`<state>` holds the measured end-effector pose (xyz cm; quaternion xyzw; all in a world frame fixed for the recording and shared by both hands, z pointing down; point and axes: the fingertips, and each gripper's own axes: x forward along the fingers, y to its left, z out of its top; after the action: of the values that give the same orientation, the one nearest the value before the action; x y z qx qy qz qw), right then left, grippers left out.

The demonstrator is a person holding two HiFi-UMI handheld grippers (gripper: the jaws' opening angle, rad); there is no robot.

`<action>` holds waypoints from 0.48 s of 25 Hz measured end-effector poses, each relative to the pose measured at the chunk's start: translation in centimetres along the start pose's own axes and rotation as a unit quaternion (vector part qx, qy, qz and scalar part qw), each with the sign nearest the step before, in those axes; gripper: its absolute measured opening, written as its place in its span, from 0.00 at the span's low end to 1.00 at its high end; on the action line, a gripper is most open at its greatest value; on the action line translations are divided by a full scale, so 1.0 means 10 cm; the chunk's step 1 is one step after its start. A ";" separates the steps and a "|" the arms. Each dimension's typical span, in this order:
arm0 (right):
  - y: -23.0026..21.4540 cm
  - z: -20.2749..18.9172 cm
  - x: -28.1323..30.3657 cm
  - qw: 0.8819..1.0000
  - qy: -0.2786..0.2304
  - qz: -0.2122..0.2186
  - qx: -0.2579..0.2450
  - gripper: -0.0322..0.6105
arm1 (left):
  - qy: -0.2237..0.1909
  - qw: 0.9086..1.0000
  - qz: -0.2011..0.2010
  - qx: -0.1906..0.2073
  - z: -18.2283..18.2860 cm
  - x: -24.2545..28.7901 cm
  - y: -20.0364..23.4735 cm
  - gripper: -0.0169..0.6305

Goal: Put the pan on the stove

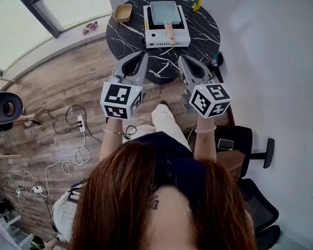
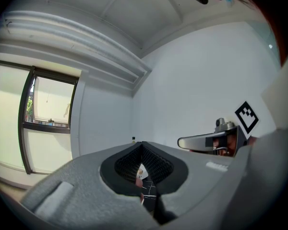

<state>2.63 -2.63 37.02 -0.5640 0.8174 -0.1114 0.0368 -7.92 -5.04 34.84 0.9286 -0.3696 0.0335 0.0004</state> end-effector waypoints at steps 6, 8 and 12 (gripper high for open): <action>-0.01 -0.01 -0.01 1.000 0.003 -0.002 -0.001 0.06 | 0.000 1.000 0.000 -0.002 -0.02 0.01 0.00 0.04; -0.01 -0.01 -0.01 1.000 0.004 -0.003 -0.002 0.06 | 0.000 1.000 0.001 -0.003 -0.03 0.01 0.01 0.04; -0.04 0.00 -0.02 1.000 0.003 -0.005 -0.002 0.06 | -0.002 1.000 0.003 -0.006 -0.02 0.02 0.01 0.04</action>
<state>3.10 -2.56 37.05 -0.5679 0.8148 -0.1120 0.0325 -7.86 -5.29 35.02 0.9277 -0.3721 0.0296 0.0047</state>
